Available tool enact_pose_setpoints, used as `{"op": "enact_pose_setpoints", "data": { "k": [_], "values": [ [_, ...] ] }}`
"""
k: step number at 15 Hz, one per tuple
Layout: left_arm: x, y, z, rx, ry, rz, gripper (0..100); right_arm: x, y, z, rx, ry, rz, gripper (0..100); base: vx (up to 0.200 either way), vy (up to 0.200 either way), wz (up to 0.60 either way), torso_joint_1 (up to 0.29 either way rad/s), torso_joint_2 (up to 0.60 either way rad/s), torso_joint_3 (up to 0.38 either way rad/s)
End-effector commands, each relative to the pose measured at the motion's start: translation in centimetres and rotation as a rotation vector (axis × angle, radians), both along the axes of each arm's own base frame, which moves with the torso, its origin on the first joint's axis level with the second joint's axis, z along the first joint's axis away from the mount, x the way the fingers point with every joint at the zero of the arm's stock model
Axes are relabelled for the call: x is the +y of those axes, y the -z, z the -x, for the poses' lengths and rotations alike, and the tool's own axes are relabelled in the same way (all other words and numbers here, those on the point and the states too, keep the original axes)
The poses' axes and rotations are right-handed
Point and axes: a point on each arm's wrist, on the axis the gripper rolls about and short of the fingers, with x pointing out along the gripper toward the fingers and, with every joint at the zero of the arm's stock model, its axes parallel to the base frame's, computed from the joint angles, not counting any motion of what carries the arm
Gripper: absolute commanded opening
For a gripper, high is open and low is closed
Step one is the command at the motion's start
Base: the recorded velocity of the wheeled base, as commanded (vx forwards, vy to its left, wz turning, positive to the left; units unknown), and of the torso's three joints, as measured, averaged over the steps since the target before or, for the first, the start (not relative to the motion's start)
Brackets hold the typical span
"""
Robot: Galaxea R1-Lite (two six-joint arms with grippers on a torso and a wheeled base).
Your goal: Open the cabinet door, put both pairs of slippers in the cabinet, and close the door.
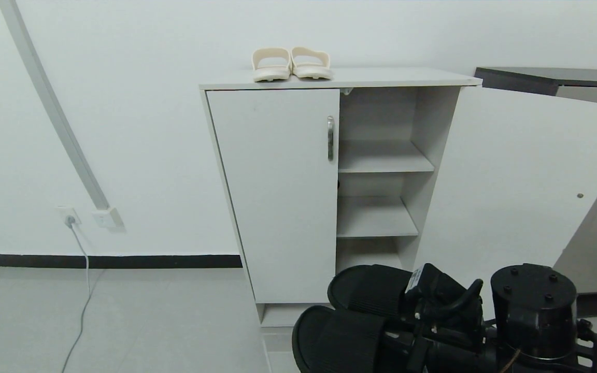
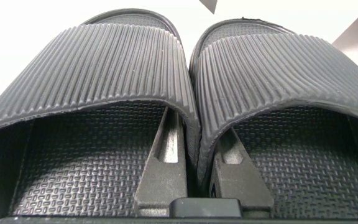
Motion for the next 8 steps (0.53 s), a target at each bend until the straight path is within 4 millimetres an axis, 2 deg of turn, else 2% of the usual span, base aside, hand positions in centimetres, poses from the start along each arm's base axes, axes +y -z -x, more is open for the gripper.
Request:
{"op": "enact_pose_setpoints", "data": {
  "k": [1, 8],
  "values": [
    [-0.08, 0.79, 0.17, -0.016, 0.080, -0.006, 0, 0.02, 0.05, -0.02, 0.000, 0.000, 0.002, 0, 0.000, 0.000, 0.00, 0.000, 0.00, 0.000],
    [-0.23, 0.78, 0.18, -0.015, 0.148, 0.015, 0, 0.31, 0.00, -0.31, -0.005, 0.011, 0.001, 0, 0.000, 0.000, 0.00, 0.000, 0.00, 0.000]
  ]
}}
